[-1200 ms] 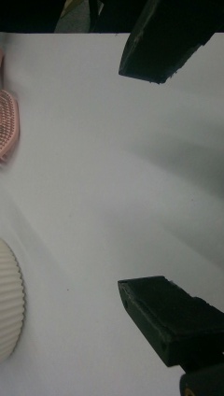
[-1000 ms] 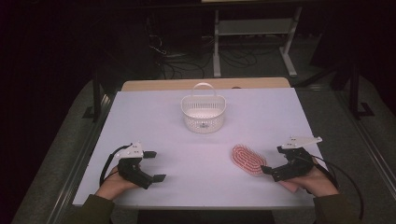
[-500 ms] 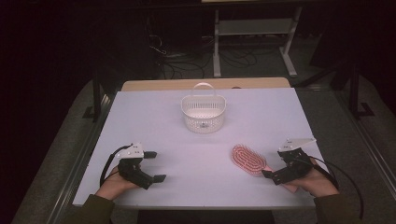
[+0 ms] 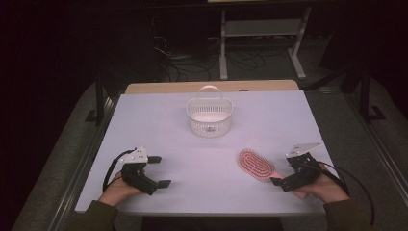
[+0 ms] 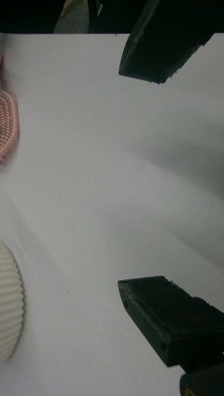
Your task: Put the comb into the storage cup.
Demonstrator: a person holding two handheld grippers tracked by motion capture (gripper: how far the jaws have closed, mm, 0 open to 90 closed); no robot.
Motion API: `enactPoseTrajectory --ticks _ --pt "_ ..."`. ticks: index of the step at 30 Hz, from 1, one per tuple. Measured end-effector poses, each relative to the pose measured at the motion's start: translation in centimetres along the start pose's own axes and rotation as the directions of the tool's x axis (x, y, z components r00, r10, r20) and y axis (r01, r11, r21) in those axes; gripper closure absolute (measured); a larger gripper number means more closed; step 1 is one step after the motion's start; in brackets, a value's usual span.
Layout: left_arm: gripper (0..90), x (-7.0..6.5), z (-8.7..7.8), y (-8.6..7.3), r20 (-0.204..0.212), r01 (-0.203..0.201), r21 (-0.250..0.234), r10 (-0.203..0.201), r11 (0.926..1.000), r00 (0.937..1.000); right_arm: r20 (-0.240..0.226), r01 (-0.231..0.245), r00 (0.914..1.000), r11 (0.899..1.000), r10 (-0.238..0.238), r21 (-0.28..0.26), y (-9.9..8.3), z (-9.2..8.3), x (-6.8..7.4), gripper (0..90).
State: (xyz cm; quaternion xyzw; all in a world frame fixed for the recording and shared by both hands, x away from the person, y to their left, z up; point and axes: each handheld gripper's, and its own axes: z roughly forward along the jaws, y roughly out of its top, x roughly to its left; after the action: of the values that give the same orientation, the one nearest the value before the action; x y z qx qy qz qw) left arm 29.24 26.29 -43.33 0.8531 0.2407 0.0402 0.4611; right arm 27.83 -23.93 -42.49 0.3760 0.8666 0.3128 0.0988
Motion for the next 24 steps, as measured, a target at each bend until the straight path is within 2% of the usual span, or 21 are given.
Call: enactPoseTrajectory --ticks 14,24 --pt "0.4 0.0 -0.01 -0.01 0.001 -0.001 0.002 0.001 1.0 1.0 -0.005 0.013 0.9999 0.999 -0.013 0.047 -0.18 0.35 0.14 4.6" --pt "0.4 0.01 -0.04 0.0 -0.001 -0.001 0.0 0.001 1.0 1.0 -0.014 0.026 0.9996 0.997 -0.025 0.071 -0.3 0.31 0.33 16.2"
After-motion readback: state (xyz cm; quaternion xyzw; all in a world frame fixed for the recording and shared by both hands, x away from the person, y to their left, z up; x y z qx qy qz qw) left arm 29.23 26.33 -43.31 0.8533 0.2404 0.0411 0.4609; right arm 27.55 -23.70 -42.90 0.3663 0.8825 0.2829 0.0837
